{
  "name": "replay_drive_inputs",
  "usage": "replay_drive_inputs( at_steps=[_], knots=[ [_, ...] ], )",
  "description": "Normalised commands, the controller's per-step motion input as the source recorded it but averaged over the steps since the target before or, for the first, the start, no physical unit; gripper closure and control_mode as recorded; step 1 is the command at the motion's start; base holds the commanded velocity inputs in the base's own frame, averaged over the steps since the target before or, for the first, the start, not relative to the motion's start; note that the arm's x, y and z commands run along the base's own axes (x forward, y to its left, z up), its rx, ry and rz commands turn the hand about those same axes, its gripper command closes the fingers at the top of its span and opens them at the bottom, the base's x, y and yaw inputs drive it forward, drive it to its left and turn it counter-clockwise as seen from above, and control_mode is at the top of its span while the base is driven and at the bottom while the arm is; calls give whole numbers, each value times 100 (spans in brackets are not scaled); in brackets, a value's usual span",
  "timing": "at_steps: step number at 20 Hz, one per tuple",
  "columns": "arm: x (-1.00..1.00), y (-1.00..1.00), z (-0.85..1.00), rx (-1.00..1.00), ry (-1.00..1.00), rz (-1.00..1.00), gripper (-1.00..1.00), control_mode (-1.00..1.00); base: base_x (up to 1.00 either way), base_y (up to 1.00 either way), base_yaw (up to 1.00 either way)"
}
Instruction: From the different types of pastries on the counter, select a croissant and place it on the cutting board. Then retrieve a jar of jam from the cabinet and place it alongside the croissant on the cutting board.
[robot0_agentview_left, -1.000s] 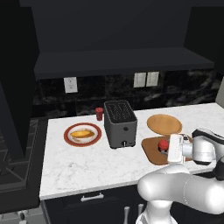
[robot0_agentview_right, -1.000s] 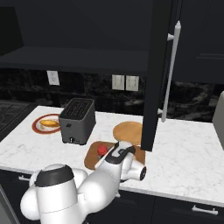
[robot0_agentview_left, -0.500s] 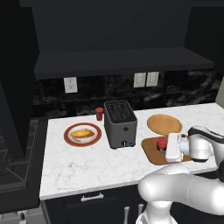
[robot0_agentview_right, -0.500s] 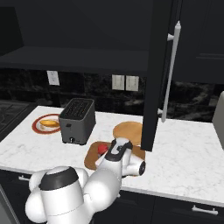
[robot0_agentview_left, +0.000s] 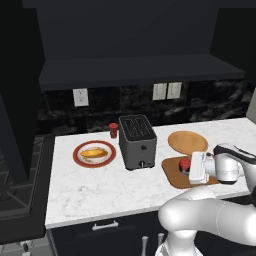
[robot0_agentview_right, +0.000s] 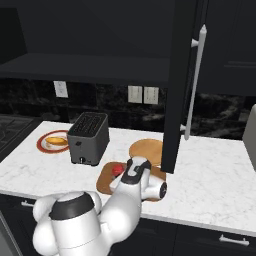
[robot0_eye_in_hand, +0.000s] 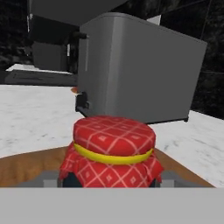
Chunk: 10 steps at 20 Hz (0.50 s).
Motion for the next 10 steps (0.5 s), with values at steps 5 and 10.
replay_drive_inputs(
  at_steps=[5, 10],
  knots=[
    [-5, 2, -7, 0, 1, 0, -100, -100, 0, 0, 0],
    [-42, 5, 9, 0, 3, 0, -100, -100, 0, 0, 0]
  ],
)
